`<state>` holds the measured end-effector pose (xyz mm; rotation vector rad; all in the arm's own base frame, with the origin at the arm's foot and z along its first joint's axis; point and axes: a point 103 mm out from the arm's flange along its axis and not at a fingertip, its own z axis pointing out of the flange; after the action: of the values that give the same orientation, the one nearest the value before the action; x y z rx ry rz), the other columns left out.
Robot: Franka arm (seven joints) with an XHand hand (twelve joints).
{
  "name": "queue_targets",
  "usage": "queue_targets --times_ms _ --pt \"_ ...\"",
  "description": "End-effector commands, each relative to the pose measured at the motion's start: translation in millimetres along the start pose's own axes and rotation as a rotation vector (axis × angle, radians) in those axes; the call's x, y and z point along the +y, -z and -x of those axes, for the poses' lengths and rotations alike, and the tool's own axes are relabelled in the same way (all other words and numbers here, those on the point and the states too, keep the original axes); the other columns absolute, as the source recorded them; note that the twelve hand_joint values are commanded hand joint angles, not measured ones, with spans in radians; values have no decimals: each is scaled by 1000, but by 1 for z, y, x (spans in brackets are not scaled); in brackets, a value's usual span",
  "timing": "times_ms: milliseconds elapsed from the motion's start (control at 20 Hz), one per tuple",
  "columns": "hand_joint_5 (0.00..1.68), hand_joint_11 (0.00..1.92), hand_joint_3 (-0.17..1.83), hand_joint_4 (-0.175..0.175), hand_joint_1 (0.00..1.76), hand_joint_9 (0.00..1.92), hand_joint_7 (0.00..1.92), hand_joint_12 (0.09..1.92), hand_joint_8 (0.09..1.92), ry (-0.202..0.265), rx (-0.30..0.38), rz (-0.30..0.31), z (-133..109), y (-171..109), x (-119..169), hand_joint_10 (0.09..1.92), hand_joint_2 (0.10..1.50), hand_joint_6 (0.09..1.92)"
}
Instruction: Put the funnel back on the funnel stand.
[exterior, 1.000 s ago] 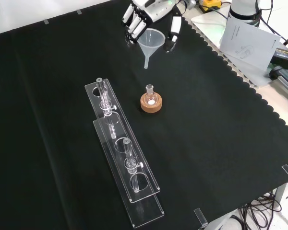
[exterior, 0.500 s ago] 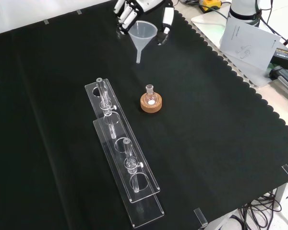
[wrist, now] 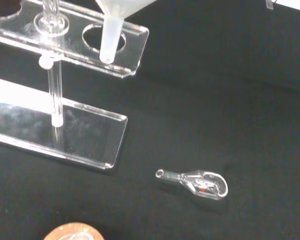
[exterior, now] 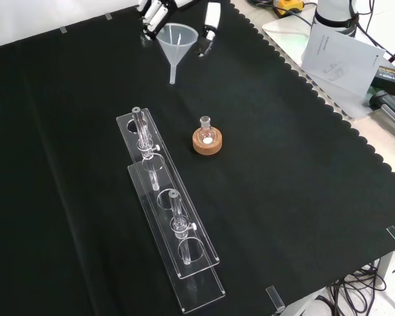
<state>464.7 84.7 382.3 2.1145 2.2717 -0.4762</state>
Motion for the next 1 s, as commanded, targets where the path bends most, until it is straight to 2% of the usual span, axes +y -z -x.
queue_targets --times_ms 50,550,1000 --pt "582 620 438 -36 632 1157 721 1263 683 33 20 1 0 3 28 394 834 525" --pt "579 624 438 -36 636 1152 708 1262 691 78 29 -20 -7 -7 68 399 831 527" --pt "577 628 438 -37 640 1148 701 1261 699 83 24 -29 -3 -13 92 405 828 529"
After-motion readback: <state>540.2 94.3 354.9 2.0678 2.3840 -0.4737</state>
